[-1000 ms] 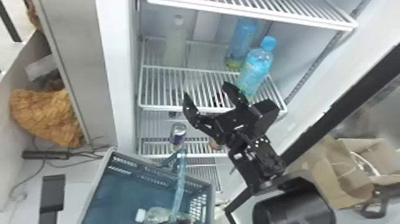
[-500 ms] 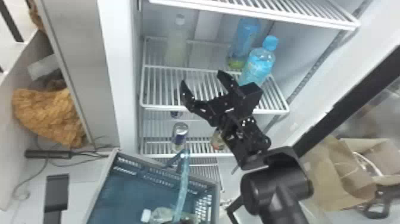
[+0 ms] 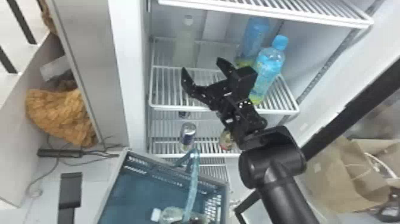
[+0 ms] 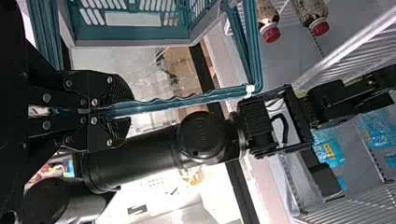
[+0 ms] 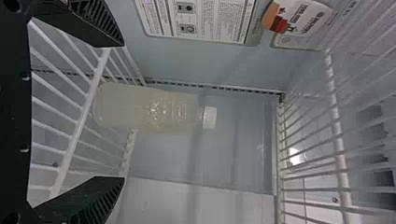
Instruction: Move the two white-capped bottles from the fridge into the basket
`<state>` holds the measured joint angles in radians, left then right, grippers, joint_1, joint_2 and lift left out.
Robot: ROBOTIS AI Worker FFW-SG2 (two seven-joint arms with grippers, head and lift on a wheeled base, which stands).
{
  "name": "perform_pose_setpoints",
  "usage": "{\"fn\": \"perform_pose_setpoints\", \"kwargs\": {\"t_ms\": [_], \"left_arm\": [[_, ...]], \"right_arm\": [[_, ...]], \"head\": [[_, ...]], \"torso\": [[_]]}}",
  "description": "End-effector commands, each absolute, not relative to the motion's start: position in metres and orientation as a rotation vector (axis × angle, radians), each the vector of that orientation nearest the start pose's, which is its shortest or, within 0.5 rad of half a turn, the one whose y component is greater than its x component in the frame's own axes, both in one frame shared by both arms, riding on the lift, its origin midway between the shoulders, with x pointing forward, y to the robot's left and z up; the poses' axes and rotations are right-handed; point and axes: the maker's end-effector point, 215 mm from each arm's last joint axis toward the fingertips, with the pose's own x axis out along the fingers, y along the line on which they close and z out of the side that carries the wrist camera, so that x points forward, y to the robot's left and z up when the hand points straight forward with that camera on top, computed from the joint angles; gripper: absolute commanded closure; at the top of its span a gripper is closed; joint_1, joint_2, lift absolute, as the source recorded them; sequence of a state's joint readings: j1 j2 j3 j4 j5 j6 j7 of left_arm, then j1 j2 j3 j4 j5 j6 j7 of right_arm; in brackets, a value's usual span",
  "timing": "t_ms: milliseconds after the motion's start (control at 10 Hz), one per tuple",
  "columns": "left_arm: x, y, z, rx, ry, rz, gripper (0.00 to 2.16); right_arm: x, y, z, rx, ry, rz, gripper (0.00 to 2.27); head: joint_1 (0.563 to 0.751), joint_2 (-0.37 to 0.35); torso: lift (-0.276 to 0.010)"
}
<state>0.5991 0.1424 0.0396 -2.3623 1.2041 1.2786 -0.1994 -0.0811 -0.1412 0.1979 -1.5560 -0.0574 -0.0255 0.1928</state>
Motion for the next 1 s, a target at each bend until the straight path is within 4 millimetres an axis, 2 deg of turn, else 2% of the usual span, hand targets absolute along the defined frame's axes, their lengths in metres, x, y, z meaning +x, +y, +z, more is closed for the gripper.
{"fn": "perform_pose_setpoints", "kwargs": {"t_ms": [0, 300, 500, 900], "left_arm": [[0.206, -0.021, -0.344, -0.901, 0.946, -0.983, 1.19], [0.205, -0.022, -0.344, -0.902, 0.948, -0.987, 1.19], [0.206, -0.023, -0.344, -0.899, 0.948, -0.989, 1.19], [0.207, -0.026, -0.344, -0.897, 0.951, -0.999, 1.19]], "right_arm": [[0.612, -0.117, -0.310, -0.094, -0.062, 0.387, 0.00], [0.631, -0.113, -0.303, -0.093, -0.076, 0.384, 0.00], [0.642, -0.104, -0.301, -0.100, -0.075, 0.393, 0.00], [0.662, -0.095, -0.311, -0.120, -0.053, 0.392, 0.00]], "head": [[0.695, -0.197], [0.695, -0.188], [0.695, -0.180], [0.695, -0.160]], "torso": [[0.000], [0.000], [0.000], [0.000]]}}
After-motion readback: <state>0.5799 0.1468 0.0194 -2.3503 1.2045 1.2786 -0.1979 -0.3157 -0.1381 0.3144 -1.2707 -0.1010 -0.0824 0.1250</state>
